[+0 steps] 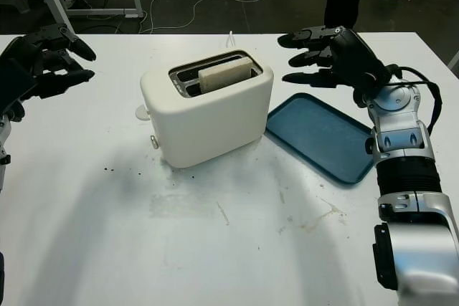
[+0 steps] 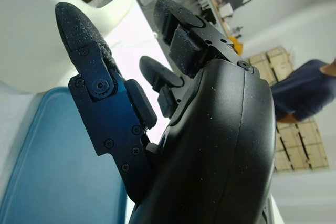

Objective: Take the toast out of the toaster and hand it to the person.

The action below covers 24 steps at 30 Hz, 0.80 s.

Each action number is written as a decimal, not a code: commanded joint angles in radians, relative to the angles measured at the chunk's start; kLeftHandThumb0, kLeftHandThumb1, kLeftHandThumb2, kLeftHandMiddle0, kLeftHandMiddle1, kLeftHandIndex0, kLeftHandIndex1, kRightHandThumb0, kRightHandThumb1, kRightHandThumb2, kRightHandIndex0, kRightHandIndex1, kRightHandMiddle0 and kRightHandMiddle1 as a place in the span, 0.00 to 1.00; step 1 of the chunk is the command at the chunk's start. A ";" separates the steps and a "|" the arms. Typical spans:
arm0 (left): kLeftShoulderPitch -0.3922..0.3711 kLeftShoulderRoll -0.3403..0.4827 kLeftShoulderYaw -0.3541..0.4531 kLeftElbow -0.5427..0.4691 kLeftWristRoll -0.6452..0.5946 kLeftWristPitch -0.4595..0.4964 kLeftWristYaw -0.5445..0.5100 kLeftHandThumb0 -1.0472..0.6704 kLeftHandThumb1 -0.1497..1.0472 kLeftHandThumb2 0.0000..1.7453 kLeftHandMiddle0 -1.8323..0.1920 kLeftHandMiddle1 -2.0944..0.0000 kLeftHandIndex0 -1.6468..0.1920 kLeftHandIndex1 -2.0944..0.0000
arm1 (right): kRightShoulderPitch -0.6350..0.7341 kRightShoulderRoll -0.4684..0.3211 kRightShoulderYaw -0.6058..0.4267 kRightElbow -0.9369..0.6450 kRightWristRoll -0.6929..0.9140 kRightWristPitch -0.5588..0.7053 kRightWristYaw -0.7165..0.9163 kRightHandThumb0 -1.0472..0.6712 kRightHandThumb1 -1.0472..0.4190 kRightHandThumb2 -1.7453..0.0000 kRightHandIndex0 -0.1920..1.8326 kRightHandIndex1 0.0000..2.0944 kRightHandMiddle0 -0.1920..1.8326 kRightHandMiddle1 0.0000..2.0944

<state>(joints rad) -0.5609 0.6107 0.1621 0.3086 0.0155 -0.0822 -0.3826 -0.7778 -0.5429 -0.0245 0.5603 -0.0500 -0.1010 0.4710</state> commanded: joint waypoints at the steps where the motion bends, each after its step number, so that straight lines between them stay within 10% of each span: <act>1: 0.002 0.006 -0.004 -0.002 0.003 -0.007 0.001 0.00 0.89 0.03 0.66 0.29 0.67 0.32 | -0.068 0.004 -0.004 0.015 0.007 -0.047 0.003 0.17 0.21 1.00 0.35 0.27 0.46 0.00; 24: 0.014 0.004 0.004 -0.016 -0.004 0.016 0.012 0.00 0.89 0.02 0.64 0.30 0.65 0.34 | -0.413 0.083 0.325 0.186 -0.409 -0.273 -0.106 0.21 0.25 1.00 0.31 0.33 0.47 0.00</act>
<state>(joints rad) -0.5588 0.6103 0.1640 0.3055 0.0095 -0.0744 -0.3796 -1.1749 -0.4647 0.2861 0.7574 -0.4474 -0.3664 0.3552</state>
